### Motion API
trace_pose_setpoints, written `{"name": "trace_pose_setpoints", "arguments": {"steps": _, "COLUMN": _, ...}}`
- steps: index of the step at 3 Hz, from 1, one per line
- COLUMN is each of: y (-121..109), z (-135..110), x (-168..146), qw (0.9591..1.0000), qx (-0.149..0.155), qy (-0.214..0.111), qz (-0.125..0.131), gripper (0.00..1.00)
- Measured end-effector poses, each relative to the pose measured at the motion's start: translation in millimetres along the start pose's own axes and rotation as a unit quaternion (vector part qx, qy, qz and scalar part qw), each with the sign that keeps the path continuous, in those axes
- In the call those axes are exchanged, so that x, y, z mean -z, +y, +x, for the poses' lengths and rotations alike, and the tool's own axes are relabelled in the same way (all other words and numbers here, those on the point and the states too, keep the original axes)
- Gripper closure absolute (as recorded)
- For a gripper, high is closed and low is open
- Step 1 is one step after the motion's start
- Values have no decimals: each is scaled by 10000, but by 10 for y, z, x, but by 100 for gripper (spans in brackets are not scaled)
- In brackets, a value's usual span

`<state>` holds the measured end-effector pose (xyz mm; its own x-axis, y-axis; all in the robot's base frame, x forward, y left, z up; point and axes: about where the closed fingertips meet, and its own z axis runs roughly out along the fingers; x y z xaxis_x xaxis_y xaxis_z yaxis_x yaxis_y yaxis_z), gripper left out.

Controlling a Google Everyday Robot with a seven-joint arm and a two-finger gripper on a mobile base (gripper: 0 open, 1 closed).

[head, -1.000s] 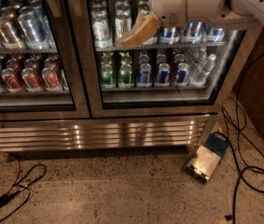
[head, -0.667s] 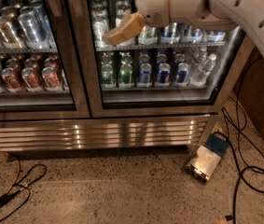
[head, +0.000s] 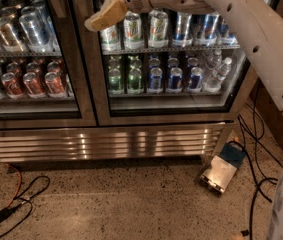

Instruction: Open right fridge door

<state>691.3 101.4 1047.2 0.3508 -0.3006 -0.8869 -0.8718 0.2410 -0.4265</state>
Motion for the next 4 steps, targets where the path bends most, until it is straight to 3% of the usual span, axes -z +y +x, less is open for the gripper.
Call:
{"name": "trace_pose_setpoints", "arguments": {"steps": 1, "y": 39, "z": -38, "x": -109, "qw": 9997, "qx": -38, "qy": -206, "qz": -127, "gripper": 0}}
{"name": "trace_pose_setpoints", "arguments": {"steps": 2, "y": 104, "z": -178, "x": -325, "qw": 9981, "qx": 81, "qy": -418, "qz": -451, "gripper": 7}}
{"name": "trace_pose_setpoints", "arguments": {"steps": 3, "y": 204, "z": -340, "x": -468, "qw": 9950, "qx": 217, "qy": -542, "qz": -805, "gripper": 18}}
{"name": "trace_pose_setpoints", "arguments": {"steps": 4, "y": 217, "z": -353, "x": -458, "qw": 9945, "qx": 231, "qy": -553, "qz": -861, "gripper": 33}}
